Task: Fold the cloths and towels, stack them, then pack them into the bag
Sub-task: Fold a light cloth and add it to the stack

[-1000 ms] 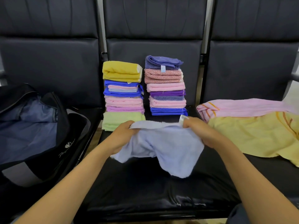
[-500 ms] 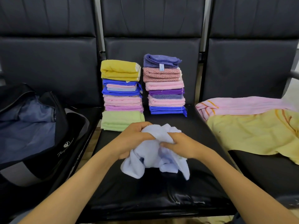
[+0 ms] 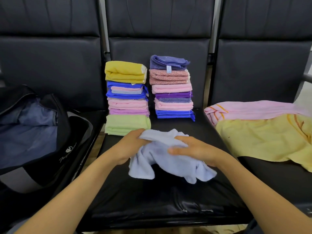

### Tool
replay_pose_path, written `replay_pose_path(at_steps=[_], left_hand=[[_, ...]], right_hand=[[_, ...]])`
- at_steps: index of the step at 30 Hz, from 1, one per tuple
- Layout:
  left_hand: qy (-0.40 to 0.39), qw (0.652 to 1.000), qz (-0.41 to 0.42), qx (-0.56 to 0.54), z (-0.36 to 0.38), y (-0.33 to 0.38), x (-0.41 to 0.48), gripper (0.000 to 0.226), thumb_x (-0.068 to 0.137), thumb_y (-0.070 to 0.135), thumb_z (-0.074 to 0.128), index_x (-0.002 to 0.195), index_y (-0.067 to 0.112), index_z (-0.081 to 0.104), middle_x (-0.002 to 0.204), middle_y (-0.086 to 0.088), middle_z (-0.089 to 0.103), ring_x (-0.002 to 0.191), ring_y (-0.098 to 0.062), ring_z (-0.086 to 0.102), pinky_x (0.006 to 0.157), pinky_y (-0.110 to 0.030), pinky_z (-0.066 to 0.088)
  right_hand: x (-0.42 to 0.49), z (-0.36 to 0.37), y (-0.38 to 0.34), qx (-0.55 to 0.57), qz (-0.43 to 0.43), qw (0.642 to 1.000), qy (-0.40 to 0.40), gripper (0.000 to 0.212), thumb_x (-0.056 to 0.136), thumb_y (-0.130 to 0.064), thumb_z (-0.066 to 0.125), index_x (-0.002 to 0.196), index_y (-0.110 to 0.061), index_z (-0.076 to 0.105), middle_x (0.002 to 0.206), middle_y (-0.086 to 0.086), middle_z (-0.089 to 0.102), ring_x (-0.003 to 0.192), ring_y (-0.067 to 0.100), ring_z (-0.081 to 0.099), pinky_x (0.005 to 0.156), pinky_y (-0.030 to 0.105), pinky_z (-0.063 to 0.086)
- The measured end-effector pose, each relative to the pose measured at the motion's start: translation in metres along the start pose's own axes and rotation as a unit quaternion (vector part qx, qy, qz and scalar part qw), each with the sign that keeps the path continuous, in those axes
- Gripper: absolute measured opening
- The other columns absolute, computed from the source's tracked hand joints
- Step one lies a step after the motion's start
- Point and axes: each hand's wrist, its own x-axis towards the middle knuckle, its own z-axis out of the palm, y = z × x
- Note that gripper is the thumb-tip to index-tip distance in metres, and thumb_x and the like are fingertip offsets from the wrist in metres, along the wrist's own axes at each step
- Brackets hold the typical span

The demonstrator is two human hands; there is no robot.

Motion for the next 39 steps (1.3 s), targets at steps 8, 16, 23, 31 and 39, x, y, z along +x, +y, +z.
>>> replay_pose_path(at_steps=[8, 16, 23, 31, 39], left_hand=[[-0.128, 0.988, -0.085, -0.009, 0.01, 0.012, -0.008, 0.036, 0.074, 0.018, 0.082, 0.107, 0.015, 0.069, 0.106, -0.005, 0.072, 0.102, -0.018, 0.067, 0.092, -0.03, 0.051], [-0.047, 0.921, -0.072, 0.381, 0.004, -0.014, 0.01, 0.019, 0.09, 0.027, 0.059, 0.084, 0.009, 0.059, 0.081, -0.001, 0.056, 0.074, -0.015, 0.05, 0.067, -0.024, 0.037], [0.035, 0.985, 0.02, 0.168, -0.011, -0.014, 0.007, 0.021, 0.095, 0.019, 0.052, 0.111, 0.011, 0.064, 0.11, -0.005, 0.067, 0.106, -0.023, 0.061, 0.096, -0.04, 0.049], [-0.117, 0.989, 0.011, 0.095, 0.015, 0.006, -0.003, 0.023, 0.081, 0.03, 0.075, 0.102, 0.023, 0.067, 0.096, 0.008, 0.072, 0.088, -0.006, 0.066, 0.081, -0.019, 0.051], [-0.071, 0.93, -0.077, 0.354, 0.012, -0.01, 0.003, 0.02, 0.091, 0.028, 0.057, 0.08, 0.011, 0.054, 0.076, 0.0, 0.054, 0.069, -0.012, 0.049, 0.062, -0.021, 0.036]], right_hand=[[0.001, 0.001, 0.008, -0.325, 0.057, 0.943, 0.042, 0.01, 0.093, -0.016, 0.049, 0.087, -0.024, 0.051, 0.079, -0.006, 0.054, 0.077, 0.018, 0.057, 0.058, 0.023, 0.041], [0.001, -0.003, 0.008, 0.09, -0.02, 0.996, 0.01, 0.022, 0.093, -0.019, 0.059, 0.115, -0.018, 0.062, 0.111, 0.001, 0.067, 0.101, 0.015, 0.064, 0.089, 0.027, 0.051], [-0.005, -0.013, 0.003, 0.055, -0.02, 0.996, -0.06, 0.034, 0.071, -0.021, 0.083, 0.1, -0.03, 0.067, 0.096, -0.015, 0.069, 0.093, -0.001, 0.063, 0.078, 0.017, 0.049], [0.003, -0.016, 0.02, -0.458, 0.113, 0.88, 0.064, 0.014, 0.084, -0.032, 0.059, 0.094, -0.022, 0.057, 0.098, -0.001, 0.064, 0.083, 0.019, 0.059, 0.066, 0.028, 0.045], [0.006, -0.015, 0.021, -0.276, -0.015, 0.957, 0.091, 0.014, 0.094, -0.023, 0.051, 0.101, -0.017, 0.061, 0.098, -0.002, 0.066, 0.093, 0.021, 0.061, 0.081, 0.032, 0.05]])
